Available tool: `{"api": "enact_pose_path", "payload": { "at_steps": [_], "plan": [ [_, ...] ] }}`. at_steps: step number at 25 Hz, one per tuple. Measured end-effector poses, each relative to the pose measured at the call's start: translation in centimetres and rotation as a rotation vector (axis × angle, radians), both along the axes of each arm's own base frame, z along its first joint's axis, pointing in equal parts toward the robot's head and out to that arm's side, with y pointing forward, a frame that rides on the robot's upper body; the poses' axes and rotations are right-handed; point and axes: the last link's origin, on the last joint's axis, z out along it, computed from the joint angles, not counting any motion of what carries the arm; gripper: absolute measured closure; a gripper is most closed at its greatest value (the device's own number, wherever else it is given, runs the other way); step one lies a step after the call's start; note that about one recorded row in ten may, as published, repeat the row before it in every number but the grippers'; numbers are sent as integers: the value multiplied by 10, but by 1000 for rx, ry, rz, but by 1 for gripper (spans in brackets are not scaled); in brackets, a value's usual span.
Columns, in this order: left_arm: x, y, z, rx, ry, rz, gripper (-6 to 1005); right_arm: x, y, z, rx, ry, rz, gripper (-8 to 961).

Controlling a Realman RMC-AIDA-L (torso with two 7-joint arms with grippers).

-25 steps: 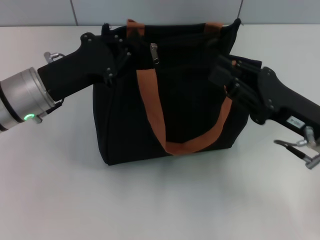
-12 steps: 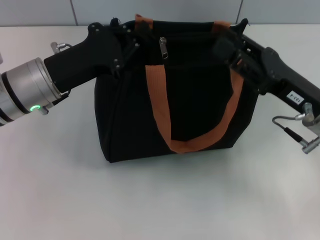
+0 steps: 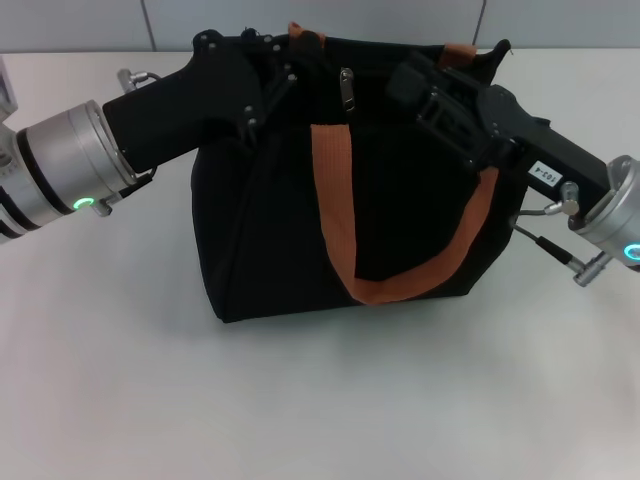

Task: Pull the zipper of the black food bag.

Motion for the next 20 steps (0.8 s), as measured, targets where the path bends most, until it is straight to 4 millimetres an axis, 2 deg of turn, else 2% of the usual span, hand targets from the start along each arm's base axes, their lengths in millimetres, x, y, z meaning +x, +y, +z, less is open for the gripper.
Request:
{"api": "enact_pose_path", "payload": {
  "at_steps": [7,17,20],
  "plan": [
    [5,2,-2,-6,-4,-12,937,-9,4,-5,-27,-17,27,613],
    [7,3,-2,-5,-5,-18,931,-6,7,-8,-35,-40,-3,613],
    [8,3,-2,-5,-4,-19,929,-8,8,-11,-83,-45,0,614]
  ]
}}
